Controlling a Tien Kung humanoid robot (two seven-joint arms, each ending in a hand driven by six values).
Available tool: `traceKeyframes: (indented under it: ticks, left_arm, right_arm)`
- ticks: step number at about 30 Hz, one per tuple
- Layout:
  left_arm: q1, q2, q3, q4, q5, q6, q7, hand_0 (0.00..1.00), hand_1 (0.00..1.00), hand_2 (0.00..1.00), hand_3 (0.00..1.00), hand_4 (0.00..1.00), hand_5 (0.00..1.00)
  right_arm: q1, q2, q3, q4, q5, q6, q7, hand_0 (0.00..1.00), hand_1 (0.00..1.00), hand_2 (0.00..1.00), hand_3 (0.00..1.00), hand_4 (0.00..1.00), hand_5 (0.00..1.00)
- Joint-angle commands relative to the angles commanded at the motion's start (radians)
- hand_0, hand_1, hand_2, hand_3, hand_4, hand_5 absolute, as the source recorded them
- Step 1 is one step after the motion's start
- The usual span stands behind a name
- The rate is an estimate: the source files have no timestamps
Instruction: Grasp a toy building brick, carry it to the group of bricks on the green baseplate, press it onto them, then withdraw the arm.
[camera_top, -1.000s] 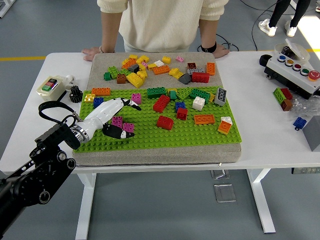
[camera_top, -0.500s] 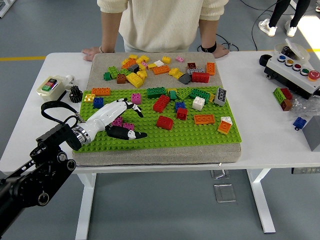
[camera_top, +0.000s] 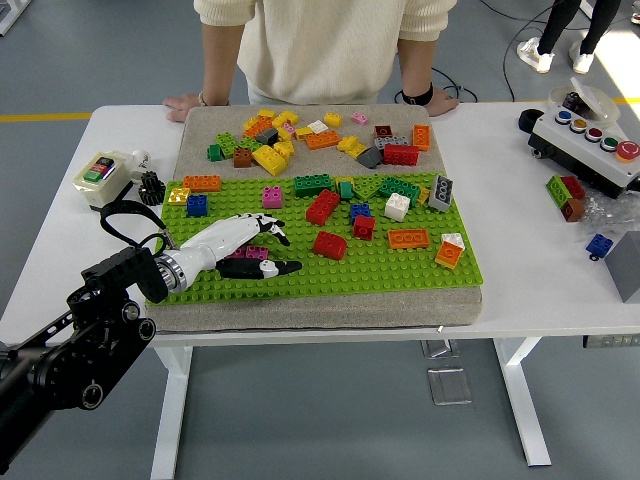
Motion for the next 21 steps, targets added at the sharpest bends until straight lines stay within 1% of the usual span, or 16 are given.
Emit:
traceKeyframes:
  ticks: [21]
  left_arm:
    - [0.006, 0.010, -0.008, 0.012, 0.077, 0.022, -0.003, 0.998, 0.998, 0.978, 0.702, 0.998, 0.998]
  right_arm:
    - [-0.002, -0.001, 0.008, 0.000, 0.003, 0.002, 0.000, 0.751, 0.674, 0.725, 0.659, 0.913, 0.487]
